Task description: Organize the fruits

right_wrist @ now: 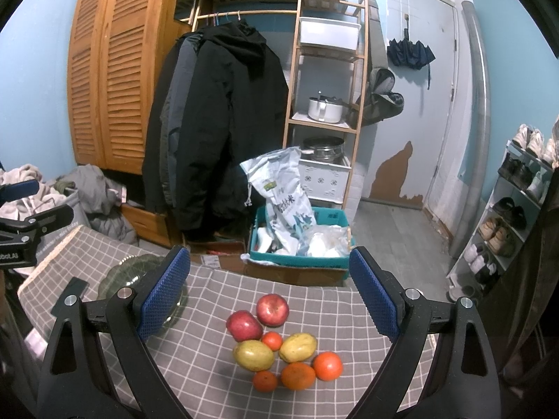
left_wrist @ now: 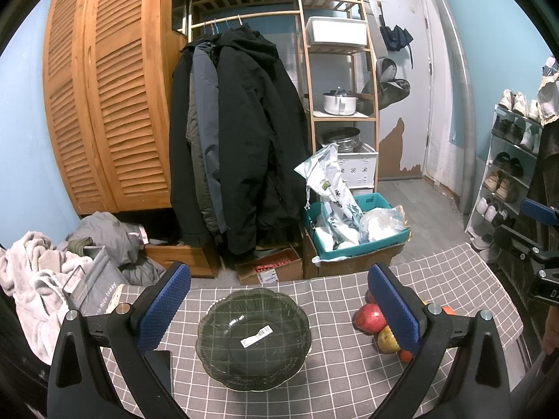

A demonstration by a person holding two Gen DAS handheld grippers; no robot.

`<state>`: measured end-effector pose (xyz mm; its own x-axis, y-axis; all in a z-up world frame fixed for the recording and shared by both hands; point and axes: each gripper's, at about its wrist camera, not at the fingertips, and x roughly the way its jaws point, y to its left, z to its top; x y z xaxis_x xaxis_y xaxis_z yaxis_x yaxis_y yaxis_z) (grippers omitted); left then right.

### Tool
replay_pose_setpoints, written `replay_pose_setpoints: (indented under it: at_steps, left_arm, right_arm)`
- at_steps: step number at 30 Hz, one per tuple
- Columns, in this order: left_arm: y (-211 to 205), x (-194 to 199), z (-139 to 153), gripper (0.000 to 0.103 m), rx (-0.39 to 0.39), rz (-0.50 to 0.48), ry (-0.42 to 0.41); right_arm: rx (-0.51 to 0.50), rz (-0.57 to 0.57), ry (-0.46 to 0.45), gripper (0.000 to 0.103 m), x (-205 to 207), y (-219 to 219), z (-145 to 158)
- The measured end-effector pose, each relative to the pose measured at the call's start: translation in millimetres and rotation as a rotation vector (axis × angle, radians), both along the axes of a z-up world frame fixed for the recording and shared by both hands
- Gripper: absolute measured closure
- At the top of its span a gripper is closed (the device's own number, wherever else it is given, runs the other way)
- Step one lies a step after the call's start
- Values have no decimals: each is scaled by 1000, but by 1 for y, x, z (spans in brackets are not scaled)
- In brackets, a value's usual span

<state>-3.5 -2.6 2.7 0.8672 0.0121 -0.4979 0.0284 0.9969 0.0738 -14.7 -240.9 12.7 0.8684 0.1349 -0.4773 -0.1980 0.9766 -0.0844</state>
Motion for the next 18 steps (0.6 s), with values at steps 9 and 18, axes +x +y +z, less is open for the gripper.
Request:
replay_pose_setpoints:
  at_steps: [9,18]
  left_arm:
    - [0,0,0,1,-1,-1,-1]
    - [-1,-1,0,1,-1,-1,0]
  right_arm:
    - [0,0,-1,12,0,-1,0]
    - [0,-1,-1,12,0,-2,0]
